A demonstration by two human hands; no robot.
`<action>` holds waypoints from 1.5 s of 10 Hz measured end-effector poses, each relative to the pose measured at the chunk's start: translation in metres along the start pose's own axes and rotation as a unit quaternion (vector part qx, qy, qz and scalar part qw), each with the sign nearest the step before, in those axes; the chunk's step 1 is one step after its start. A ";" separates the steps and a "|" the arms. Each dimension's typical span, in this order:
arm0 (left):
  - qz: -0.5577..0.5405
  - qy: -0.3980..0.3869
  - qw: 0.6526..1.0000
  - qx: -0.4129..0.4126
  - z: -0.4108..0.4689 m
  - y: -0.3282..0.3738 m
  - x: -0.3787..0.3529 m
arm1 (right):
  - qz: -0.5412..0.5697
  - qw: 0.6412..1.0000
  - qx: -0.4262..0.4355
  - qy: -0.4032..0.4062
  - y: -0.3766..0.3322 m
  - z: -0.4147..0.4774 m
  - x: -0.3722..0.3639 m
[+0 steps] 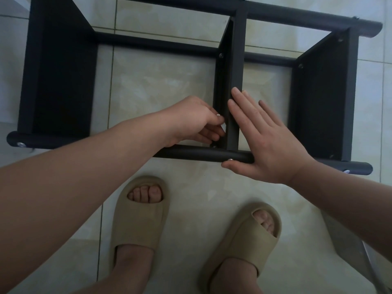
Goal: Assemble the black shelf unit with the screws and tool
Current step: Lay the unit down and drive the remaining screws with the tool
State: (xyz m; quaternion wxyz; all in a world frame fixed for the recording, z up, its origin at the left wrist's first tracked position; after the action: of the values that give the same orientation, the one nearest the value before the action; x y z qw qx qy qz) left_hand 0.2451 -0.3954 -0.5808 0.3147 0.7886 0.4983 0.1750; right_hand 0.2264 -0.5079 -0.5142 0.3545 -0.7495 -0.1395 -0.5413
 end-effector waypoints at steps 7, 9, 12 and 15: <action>0.127 -0.009 0.992 -0.027 -0.009 0.007 0.001 | 0.005 1.000 0.002 0.003 -0.001 0.000 0.001; 0.156 -0.019 0.987 -0.028 -0.012 0.006 0.001 | 0.005 1.000 0.003 0.006 0.000 0.000 0.001; 0.191 -0.051 0.980 -0.028 -0.018 0.003 -0.002 | 0.005 1.000 0.000 0.004 0.000 0.000 0.001; 0.270 -0.065 0.960 -0.036 -0.016 0.000 -0.003 | 0.004 1.000 -0.001 0.000 0.000 0.000 0.000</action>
State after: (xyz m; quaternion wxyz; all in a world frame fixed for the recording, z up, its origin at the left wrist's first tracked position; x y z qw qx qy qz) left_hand 0.2344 -0.3936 -0.5691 0.3155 0.8919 0.2384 0.2195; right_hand 0.2261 -0.5079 -0.5137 0.3563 -0.7505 -0.1358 -0.5398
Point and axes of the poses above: each hand's wrist, its own z-axis towards the middle knuckle, its own x-axis out of the back of the hand, y = z × x, the point moved 10 cm from there along z, towards the middle knuckle, and after that the axes turned 6 degrees about z, right-handed, at the moved point
